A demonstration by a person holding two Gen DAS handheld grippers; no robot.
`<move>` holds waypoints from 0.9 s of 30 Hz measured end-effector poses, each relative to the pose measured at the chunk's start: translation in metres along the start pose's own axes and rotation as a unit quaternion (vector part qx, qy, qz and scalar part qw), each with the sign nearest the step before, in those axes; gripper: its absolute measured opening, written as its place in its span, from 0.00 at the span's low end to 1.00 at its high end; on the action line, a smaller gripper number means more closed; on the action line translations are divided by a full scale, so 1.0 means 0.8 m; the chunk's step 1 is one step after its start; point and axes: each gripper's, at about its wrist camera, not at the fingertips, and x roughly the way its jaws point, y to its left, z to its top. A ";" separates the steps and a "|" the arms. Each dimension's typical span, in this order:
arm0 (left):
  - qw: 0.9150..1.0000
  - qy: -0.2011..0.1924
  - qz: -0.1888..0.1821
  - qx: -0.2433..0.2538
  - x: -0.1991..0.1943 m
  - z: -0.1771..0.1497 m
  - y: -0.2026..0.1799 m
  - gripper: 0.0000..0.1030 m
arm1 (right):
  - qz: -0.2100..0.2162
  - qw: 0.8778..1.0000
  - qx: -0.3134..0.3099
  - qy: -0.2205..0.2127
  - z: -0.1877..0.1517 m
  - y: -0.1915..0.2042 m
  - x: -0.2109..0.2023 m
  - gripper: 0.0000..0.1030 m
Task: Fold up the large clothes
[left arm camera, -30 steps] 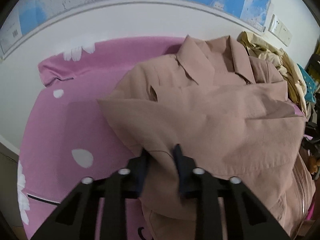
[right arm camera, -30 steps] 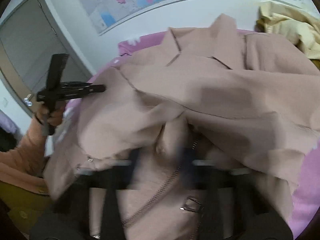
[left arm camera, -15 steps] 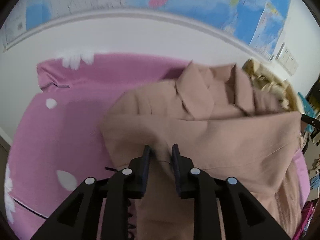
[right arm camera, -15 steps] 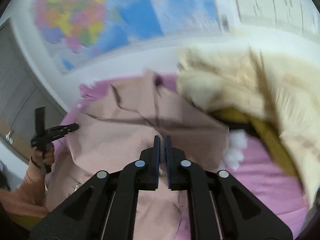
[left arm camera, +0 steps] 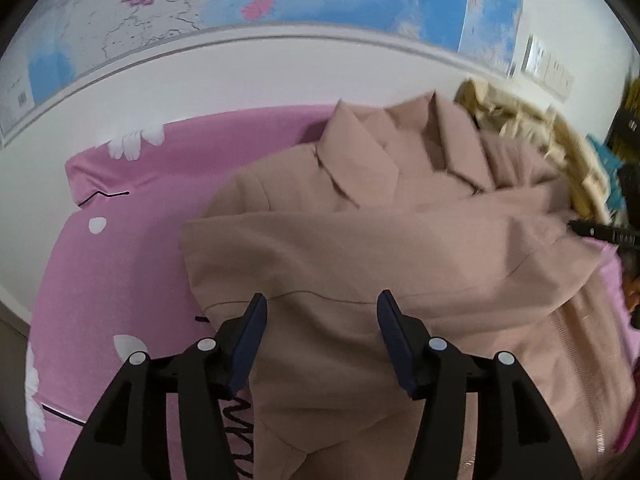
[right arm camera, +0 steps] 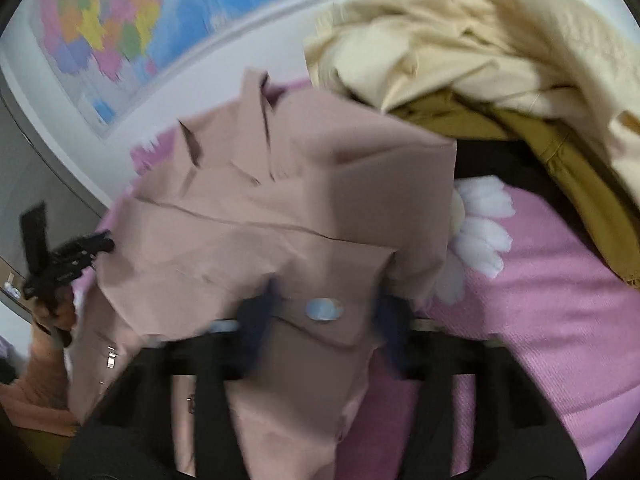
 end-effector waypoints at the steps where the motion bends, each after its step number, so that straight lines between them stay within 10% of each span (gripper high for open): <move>1: 1.000 0.004 0.002 0.001 0.004 0.000 -0.001 0.52 | 0.002 1.000 -0.003 -0.001 0.001 0.001 0.000 0.11; 9: 1.000 -0.019 0.008 -0.015 0.001 0.011 0.001 0.49 | -0.026 0.991 -0.027 -0.127 0.030 0.011 -0.069 0.03; 16: 0.999 0.002 0.053 0.009 0.030 0.008 -0.011 0.49 | -0.050 0.996 0.002 -0.074 0.031 -0.023 -0.016 0.04; 22: 0.998 0.007 0.067 0.004 0.032 0.006 -0.004 0.52 | -0.045 0.992 0.023 -0.115 0.013 -0.021 -0.044 0.45; 27: 0.997 0.007 0.076 0.007 0.031 0.004 -0.006 0.55 | -0.008 0.990 -0.049 -0.130 -0.004 0.030 -0.070 0.45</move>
